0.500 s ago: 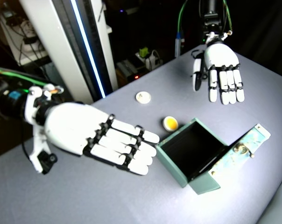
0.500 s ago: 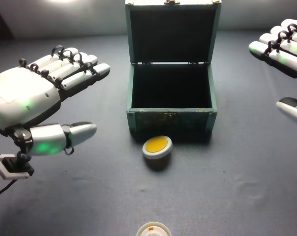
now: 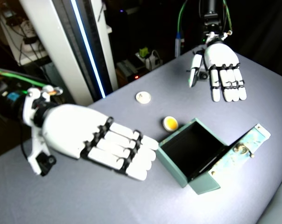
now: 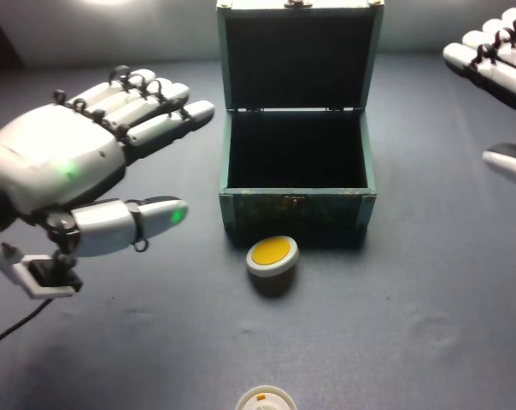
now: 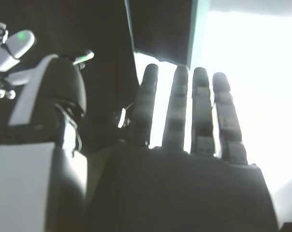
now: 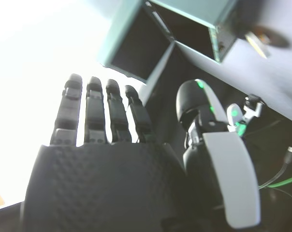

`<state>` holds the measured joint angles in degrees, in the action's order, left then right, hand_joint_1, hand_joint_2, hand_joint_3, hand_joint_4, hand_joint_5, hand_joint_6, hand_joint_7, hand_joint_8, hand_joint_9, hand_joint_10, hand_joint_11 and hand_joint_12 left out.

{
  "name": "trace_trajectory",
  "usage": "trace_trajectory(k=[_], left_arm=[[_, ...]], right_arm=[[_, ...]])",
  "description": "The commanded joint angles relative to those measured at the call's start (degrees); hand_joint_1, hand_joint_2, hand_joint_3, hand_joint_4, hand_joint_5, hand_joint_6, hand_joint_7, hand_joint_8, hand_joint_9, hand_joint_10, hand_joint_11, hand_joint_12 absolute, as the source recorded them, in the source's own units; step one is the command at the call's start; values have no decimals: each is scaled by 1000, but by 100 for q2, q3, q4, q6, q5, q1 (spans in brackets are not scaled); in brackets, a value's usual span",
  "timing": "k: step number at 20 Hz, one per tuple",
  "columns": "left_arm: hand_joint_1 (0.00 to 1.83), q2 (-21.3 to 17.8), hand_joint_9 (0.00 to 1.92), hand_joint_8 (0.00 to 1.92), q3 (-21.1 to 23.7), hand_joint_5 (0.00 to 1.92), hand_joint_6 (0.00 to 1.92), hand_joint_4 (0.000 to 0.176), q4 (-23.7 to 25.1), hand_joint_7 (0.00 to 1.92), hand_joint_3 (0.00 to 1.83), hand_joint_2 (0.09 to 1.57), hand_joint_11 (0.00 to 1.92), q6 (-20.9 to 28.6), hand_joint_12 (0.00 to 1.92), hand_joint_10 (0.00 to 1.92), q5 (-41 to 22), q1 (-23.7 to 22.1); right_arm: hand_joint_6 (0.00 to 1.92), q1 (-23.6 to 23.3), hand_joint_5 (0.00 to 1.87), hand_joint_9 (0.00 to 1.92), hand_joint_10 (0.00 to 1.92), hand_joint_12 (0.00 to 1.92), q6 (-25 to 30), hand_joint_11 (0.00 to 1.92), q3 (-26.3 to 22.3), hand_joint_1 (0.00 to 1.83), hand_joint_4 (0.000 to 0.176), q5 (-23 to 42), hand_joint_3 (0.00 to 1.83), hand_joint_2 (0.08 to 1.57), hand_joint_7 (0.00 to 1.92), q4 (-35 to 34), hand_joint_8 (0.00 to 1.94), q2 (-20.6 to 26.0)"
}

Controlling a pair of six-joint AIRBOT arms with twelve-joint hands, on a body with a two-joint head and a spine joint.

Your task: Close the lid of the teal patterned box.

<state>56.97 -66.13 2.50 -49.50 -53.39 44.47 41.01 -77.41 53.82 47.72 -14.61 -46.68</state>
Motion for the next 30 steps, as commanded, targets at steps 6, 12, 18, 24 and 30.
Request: trace_trajectory(k=[6,12,18,24,30], left_arm=[[137,352,0,0,-294,0,0,99,143,0,9,1379,0,157,0,0,-126,-330],[43,666,0,0,-546,0,0,77,365,0,11,1392,0,272,0,0,170,-535],[22,965,0,0,-829,0,0,13,543,0,9,1413,0,304,0,0,534,-859],[176,1141,0,0,-1059,0,0,0,537,0,10,1433,0,354,0,0,663,-1032],[300,1204,0,0,-1105,25,10,4,553,0,4,1440,0,353,0,0,674,-1105]], right_arm=[[0,-694,0,0,0,1047,-14,0,518,119,0,445,0,1516,0,-15,0,-475],[0,-1278,0,0,72,1918,-13,0,1046,138,0,397,0,1485,0,-288,0,-896],[0,-1874,0,1,1,1921,-13,0,1699,28,0,-287,0,1474,0,-319,0,-1414],[0,-2211,0,0,511,1909,-14,0,2224,52,0,-898,0,1436,45,-329,18,-1914],[7,-2305,23,0,548,1772,-14,0,2555,124,0,-1278,0,1392,167,-424,40,-2266]])
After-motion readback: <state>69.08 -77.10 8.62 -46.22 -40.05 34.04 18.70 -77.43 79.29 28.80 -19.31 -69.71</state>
